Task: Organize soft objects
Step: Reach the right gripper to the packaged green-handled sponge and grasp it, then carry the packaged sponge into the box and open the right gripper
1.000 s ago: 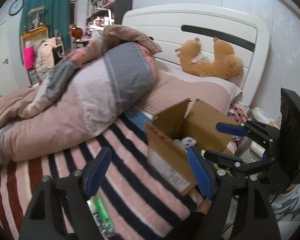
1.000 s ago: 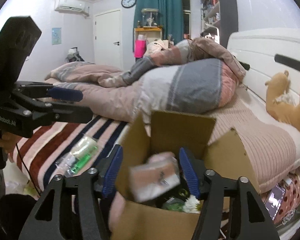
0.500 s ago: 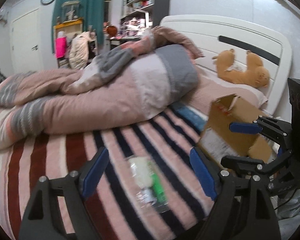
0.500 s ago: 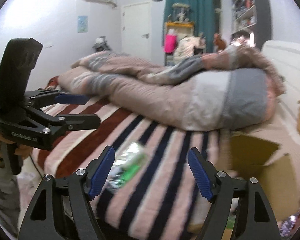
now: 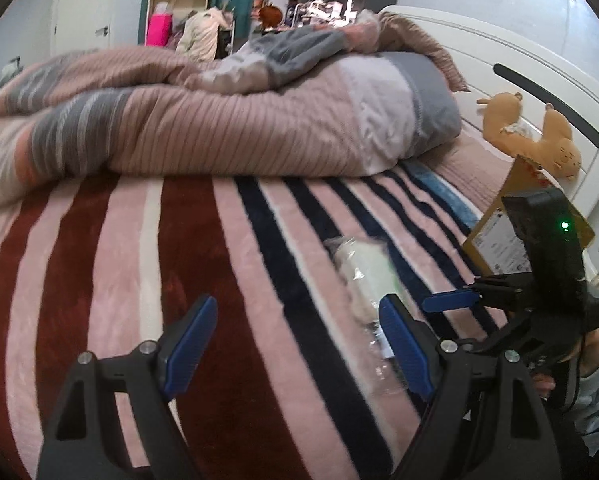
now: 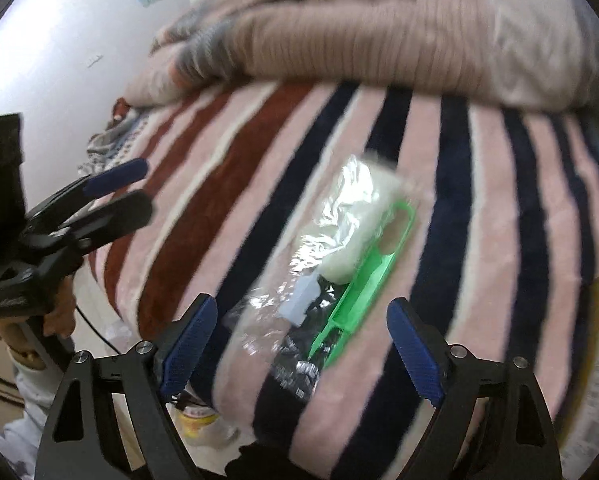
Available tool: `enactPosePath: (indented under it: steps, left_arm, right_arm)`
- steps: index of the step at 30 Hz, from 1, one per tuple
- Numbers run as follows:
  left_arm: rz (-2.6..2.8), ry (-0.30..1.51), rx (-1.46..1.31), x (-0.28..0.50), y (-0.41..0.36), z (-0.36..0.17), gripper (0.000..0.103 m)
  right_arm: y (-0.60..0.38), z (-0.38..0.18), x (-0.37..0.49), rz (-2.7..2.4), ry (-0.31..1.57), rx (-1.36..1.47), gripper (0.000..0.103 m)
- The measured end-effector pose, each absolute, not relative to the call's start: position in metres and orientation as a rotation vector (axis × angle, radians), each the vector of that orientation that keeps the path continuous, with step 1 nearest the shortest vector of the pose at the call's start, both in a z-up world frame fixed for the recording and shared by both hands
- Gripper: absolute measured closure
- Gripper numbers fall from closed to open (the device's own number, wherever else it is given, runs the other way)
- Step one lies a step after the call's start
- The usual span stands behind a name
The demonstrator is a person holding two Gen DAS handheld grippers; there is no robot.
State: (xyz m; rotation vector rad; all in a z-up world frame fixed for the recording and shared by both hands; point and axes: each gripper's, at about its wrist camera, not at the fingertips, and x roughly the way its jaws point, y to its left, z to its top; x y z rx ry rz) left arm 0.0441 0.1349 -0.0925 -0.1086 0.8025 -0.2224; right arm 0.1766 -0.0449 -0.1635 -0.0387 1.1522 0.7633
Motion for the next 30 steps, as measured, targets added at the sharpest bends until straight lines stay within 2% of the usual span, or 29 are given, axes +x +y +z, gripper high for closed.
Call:
enactPosePath:
  steps: [11,12,13,15,18,21,30]
  left_arm:
    - [-0.203,0.821,-0.141,0.054,0.15,-0.107,0.022]
    - [-0.203,0.822,-0.143,0.055,0.151,-0.108,0.022]
    - [-0.203,0.824,-0.145,0.055,0.151,-0.108,0.022]
    - [-0.208,0.827,-0.149,0.056,0.151,-0.108,0.022]
    - [-0.233,0.83,-0.158,0.057,0.149,-0.106,0.022]
    - [-0.28,0.825,-0.171,0.058,0.142,-0.101,0.022]
    - [-0.421,0.779,-0.191,0.048,0.102,-0.058,0.022]
  right_arm:
    - [0.004,-0.171,0.2,0.734,1.085,-0.147,0.018]
    - [0.006,-0.172,0.202,0.72,1.076,-0.165,0.024]
    - [0.007,-0.172,0.201,0.705,1.066,-0.189,0.041]
    - [0.008,-0.173,0.199,0.689,1.051,-0.238,0.058]
    - [0.002,-0.168,0.193,0.706,1.031,-0.258,0.072]
    - [-0.006,-0.16,0.185,0.713,1.009,-0.274,0.078]
    - [-0.034,-0.103,0.142,0.814,0.849,-0.231,0.078]
